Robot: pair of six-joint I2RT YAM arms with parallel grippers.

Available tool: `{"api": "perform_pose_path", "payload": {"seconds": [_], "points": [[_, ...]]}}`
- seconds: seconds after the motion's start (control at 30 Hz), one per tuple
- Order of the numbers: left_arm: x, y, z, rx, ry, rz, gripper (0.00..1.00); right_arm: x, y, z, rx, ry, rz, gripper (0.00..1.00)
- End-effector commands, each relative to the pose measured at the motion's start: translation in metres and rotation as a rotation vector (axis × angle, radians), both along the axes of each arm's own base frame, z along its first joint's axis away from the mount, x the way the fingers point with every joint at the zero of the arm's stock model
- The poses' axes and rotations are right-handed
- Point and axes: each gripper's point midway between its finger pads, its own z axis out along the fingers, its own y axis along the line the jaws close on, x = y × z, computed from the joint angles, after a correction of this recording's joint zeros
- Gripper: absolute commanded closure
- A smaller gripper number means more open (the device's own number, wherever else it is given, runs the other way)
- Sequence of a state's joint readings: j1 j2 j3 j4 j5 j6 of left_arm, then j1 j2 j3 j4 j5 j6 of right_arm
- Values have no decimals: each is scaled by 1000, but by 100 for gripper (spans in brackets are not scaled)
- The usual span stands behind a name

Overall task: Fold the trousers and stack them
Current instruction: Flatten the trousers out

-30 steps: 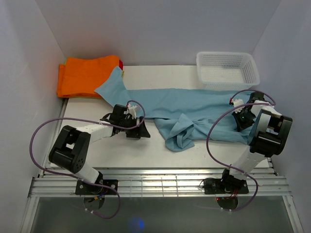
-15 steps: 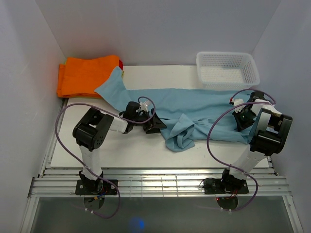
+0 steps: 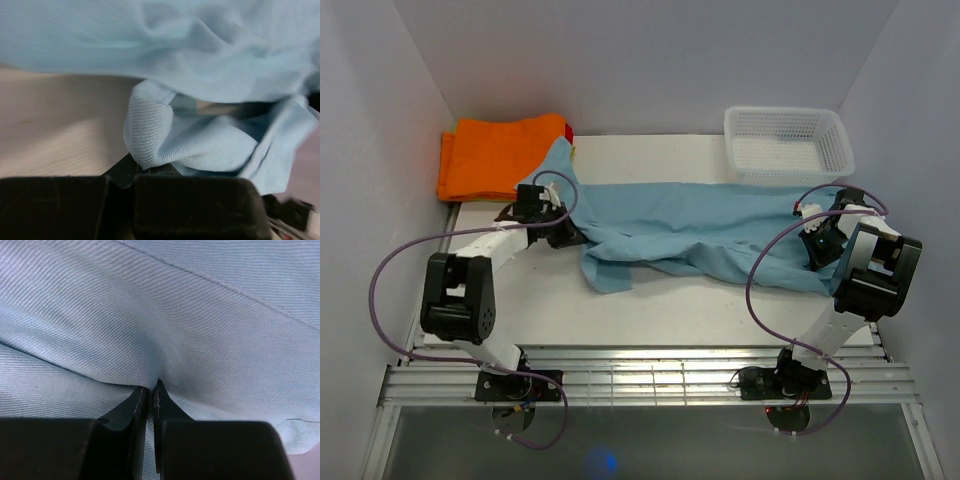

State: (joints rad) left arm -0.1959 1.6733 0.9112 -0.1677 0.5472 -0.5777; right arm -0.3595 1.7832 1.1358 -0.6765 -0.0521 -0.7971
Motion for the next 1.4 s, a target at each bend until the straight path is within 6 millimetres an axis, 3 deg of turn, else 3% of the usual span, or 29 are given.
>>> {"api": "perform_pose_path", "payload": {"seconds": [0.0,0.07,0.1,0.17,0.2,0.27,0.3,0.37,0.4,0.5,0.57,0.6,0.67,0.7,0.77,0.8,0.9,1.0,1.13,1.27,1.37], "points": [[-15,81,30,398,-69,8,100,2,2,2,-1,-20,21,92],[-18,91,46,468,-138,-37,100,-1,7,3,2,-26,36,92],[-19,78,65,470,-216,-73,100,-1,9,4,2,-29,45,92],[-20,56,70,562,-288,-151,100,-1,11,6,5,-30,51,92],[-28,21,66,553,-304,-253,84,-1,11,6,4,-28,50,92],[-31,-11,62,500,-322,-322,64,2,9,7,-5,-31,49,92],[-34,-32,58,468,-322,-380,34,2,8,7,-9,-29,49,92],[-31,-47,59,439,-335,-435,26,3,5,8,-23,-28,50,92],[-38,-62,69,354,-359,-507,24,3,5,6,-24,-23,52,92],[-50,-65,87,309,-441,-593,17,3,3,6,-32,-19,57,92],[-64,-52,94,325,-444,-605,13,3,2,5,-36,-13,60,92],[-58,-33,95,361,-458,-595,12,3,2,5,-38,-13,61,92],[-67,-1,92,406,-427,-580,12,4,2,8,-40,-22,69,92],[-59,27,92,453,-450,-566,11,3,3,9,-35,-23,77,92],[-70,55,94,476,-474,-577,8,4,11,17,-3,-51,130,92],[-65,78,91,529,-494,-581,6,1,15,25,10,-64,149,92],[-69,113,77,579,-429,-577,4,4,28,44,61,-115,222,92],[-60,134,64,557,-354,-528,4,0,42,80,90,-194,305,87],[-51,138,49,470,-259,-484,4,-19,69,107,181,-224,454,73],[-45,146,27,454,-158,-382,6,-38,82,99,187,-191,552,67],[-33,151,17,473,-145,-328,11,-39,76,86,111,-179,583,66]]}}
